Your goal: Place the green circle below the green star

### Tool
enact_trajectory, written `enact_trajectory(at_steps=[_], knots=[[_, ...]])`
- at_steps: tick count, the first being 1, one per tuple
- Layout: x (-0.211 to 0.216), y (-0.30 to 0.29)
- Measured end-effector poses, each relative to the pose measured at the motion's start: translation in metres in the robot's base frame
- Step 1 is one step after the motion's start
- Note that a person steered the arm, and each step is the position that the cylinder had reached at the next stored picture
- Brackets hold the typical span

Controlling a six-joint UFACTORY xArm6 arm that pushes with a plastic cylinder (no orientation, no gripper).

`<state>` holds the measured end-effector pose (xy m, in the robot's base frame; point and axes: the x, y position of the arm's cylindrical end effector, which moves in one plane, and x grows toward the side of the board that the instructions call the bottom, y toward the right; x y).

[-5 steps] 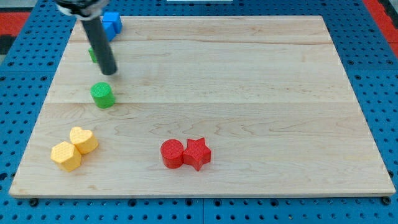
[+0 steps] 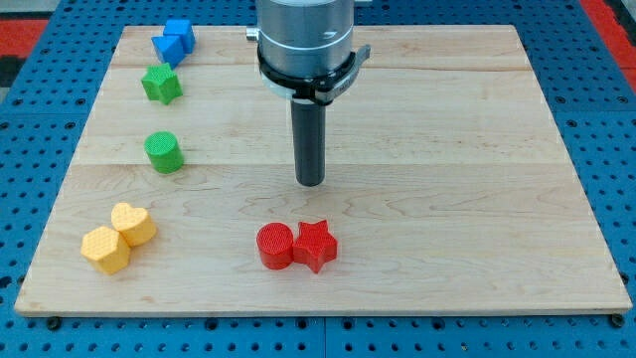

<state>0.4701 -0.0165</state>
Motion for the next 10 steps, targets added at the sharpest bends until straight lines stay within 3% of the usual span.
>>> enact_trajectory(at_steps=[4,6,10], knots=[[0.0,-0.055],[-0.012,-0.175],[-0.059,-0.173]])
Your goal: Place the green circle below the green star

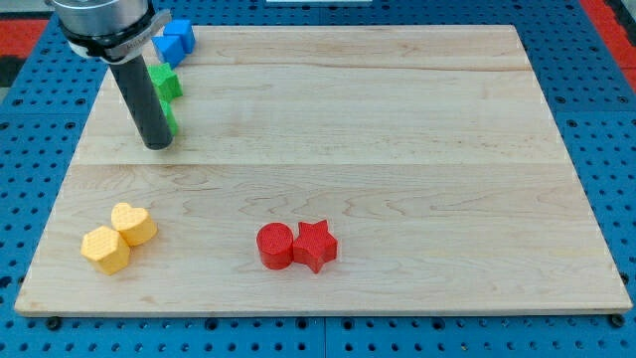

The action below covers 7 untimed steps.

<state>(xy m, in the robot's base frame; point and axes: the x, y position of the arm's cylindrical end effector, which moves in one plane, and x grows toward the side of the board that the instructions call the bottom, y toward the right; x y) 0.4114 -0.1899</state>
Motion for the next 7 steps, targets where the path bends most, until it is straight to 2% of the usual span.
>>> enact_trajectory(at_steps=[1,2,5,7], knots=[[-0.005,0.052],[-0.011,0.048],[-0.011,-0.02],[0.015,0.017]])
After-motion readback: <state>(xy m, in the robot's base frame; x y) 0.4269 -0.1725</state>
